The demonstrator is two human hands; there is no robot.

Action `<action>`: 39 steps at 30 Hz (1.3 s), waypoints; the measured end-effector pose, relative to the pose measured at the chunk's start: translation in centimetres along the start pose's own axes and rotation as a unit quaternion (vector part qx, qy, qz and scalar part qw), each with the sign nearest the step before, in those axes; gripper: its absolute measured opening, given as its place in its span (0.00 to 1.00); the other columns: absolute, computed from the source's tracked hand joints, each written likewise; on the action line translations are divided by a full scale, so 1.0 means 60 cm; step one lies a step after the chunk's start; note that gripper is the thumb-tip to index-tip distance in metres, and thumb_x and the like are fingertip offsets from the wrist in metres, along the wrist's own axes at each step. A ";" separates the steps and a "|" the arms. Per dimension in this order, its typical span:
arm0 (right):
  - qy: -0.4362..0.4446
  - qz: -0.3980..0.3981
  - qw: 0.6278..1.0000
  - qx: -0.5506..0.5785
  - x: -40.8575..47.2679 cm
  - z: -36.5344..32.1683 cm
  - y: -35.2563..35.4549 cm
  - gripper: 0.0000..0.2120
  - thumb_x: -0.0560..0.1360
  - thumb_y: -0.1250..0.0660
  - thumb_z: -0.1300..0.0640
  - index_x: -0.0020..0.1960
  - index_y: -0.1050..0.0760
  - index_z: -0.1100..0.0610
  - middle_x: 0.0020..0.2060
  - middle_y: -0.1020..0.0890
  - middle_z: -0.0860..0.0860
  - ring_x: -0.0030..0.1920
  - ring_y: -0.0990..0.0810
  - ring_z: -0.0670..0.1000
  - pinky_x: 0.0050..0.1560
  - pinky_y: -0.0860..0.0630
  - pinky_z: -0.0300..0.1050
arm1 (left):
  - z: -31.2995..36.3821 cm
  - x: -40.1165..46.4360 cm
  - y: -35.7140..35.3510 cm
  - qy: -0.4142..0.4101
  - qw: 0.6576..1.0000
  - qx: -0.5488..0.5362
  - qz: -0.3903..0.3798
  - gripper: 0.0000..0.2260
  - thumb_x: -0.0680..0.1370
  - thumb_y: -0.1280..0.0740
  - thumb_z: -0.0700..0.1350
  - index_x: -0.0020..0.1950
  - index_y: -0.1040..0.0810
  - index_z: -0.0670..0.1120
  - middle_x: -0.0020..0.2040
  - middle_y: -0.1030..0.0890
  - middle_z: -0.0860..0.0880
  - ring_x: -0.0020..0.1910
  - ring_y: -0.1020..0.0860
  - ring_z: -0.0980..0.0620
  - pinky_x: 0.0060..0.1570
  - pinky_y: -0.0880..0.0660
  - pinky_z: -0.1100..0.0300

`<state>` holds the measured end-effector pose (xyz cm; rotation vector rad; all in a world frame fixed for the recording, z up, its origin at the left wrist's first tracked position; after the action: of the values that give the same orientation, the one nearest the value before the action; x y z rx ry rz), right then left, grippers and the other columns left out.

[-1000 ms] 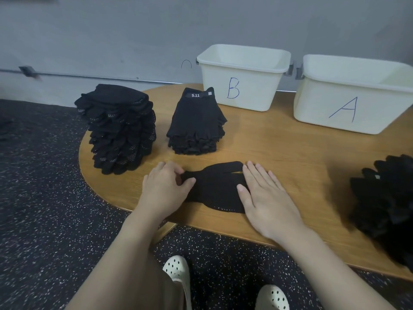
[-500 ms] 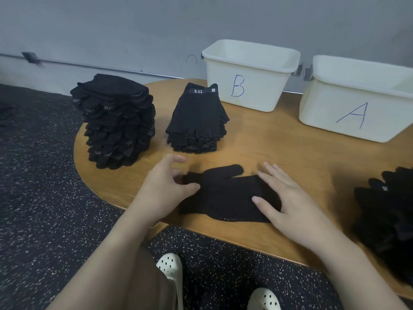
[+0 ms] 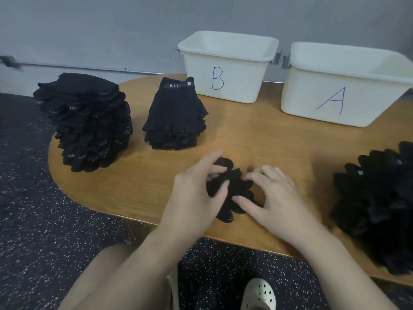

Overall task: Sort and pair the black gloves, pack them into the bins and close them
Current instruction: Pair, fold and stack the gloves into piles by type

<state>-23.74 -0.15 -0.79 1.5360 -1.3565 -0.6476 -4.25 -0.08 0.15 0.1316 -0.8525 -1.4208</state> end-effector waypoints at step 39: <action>0.011 -0.020 0.999 -0.031 -0.012 -0.020 -0.003 0.29 0.80 0.45 0.36 0.76 0.28 0.48 0.76 0.32 0.41 0.77 0.39 0.37 0.80 0.51 0.38 | -0.048 -0.001 0.018 0.058 0.970 0.174 -0.160 0.26 0.82 0.43 0.62 0.74 0.30 0.49 0.78 0.35 0.52 0.77 0.38 0.53 0.78 0.43 0.55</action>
<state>-22.83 0.89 -0.60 1.5200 -1.2807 -0.6877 -1.71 -0.93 -1.30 0.6382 -1.0082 -1.5308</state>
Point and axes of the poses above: each hand's wrist, its own x-axis towards the middle knuckle, its own y-axis out of the back of the hand, z = x × y, the point moved 1 cm from there along x, towards the middle knuckle
